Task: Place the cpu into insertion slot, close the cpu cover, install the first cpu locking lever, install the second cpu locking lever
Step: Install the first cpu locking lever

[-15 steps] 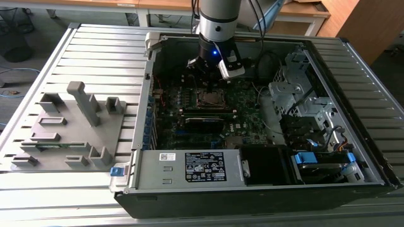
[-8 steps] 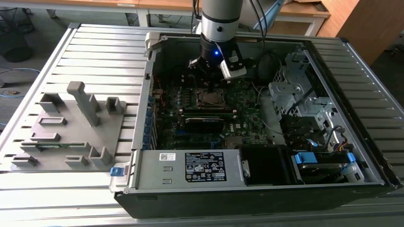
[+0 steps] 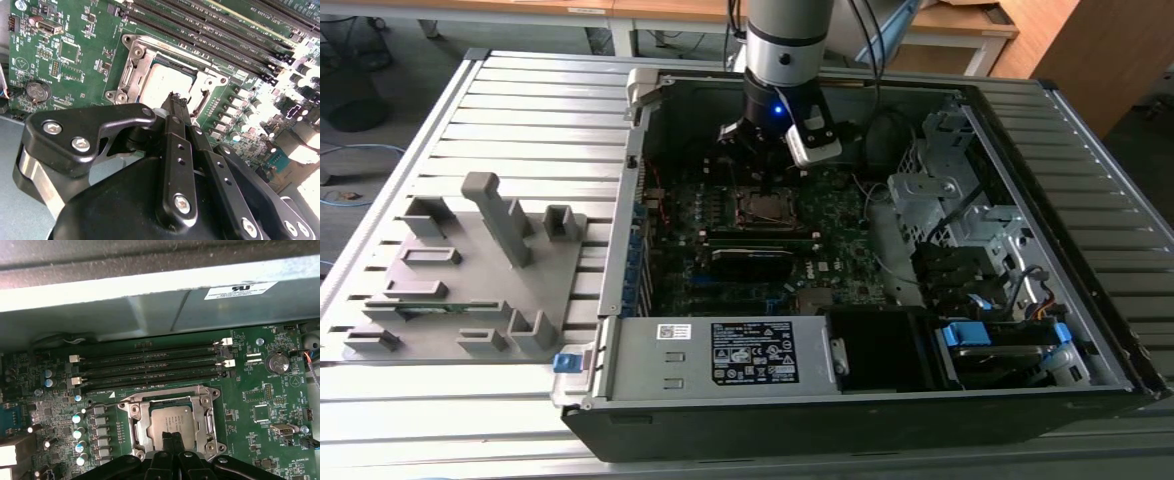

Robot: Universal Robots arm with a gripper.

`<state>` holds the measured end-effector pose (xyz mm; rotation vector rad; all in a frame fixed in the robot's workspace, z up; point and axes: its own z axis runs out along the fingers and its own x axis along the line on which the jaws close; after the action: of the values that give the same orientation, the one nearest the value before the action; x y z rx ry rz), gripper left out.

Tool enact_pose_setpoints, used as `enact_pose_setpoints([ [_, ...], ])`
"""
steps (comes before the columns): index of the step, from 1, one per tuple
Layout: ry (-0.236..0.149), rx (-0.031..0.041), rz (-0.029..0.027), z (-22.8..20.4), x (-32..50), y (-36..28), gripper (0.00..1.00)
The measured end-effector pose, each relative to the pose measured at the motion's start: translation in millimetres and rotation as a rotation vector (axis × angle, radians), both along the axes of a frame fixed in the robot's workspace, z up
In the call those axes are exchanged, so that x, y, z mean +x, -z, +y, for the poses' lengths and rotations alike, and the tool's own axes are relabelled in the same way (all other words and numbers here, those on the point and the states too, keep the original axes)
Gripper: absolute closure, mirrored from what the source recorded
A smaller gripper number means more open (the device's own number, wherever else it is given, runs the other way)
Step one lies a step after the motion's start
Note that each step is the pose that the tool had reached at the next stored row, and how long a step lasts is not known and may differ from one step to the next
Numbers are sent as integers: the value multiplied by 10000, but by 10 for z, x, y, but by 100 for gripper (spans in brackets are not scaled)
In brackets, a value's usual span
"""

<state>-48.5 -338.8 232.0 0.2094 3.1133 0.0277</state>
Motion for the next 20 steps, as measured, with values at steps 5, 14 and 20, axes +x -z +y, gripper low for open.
enact_pose_setpoints([
  [5, 0, -1, 1, 0, 0, -1, 89],
  [14, 0, -1, 1, 0, 0, -16, 89],
  [20, 0, 0, 0, 0, 0, -20, 89],
])
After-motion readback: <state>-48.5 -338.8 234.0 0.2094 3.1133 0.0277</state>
